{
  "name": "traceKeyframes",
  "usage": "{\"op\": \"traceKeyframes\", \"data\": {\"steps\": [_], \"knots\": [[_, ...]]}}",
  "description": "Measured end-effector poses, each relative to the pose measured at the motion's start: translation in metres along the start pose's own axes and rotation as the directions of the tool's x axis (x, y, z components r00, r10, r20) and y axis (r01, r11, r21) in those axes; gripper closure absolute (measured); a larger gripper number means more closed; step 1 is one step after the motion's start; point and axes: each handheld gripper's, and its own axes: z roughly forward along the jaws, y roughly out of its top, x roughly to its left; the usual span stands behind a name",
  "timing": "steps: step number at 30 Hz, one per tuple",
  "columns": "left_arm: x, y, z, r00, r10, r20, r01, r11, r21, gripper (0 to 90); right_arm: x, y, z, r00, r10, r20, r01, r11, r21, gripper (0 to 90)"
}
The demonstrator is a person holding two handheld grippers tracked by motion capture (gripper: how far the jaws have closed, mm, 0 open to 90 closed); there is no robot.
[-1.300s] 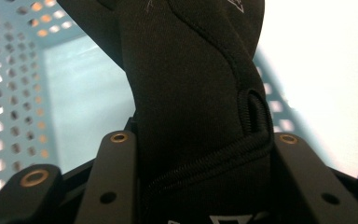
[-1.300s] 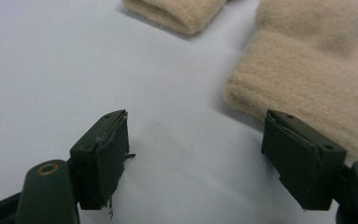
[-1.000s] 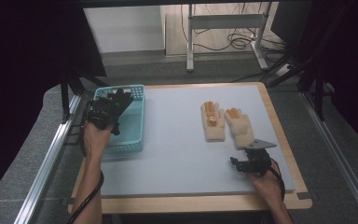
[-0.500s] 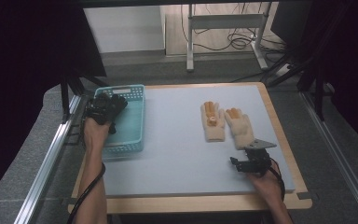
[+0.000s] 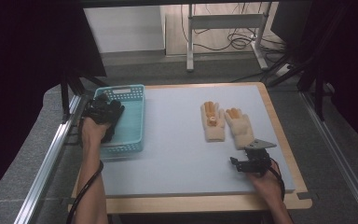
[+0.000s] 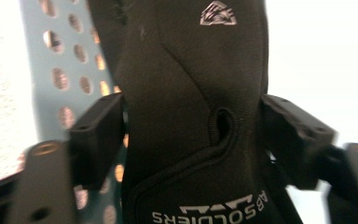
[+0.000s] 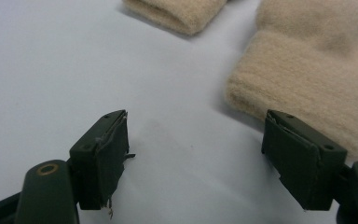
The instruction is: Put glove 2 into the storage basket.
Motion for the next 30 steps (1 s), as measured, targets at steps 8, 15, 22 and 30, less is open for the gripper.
{"op": "traceKeyframes", "data": {"steps": [8, 15, 22, 30], "knots": [[0.003, -0.004, -0.017, 0.9970, -0.001, 0.077, 0.007, 0.9973, -0.073, 4.3, 0.000, 0.000, 0.000, 1.0000, 0.000, 0.000, 0.000, 1.000, 0.000, 22.4], [0.004, -0.011, -0.031, 0.9951, 0.012, 0.098, 0.003, 0.9896, -0.144, 1.0, 0.000, 0.000, 0.000, 1.0000, -0.001, 0.000, 0.001, 1.000, 0.000, 22.4], [-0.005, -0.018, -0.045, 0.9839, 0.045, 0.173, 0.001, 0.9671, -0.254, 0.7, 0.000, 0.000, 0.000, 1.0000, -0.002, 0.001, 0.002, 1.000, 0.000, 22.4], [-0.029, -0.028, -0.066, 0.9686, 0.140, 0.206, -0.056, 0.9289, -0.366, 0.0, 0.000, 0.000, 0.000, 1.0000, -0.001, 0.001, 0.001, 1.000, 0.001, 22.4]]}}
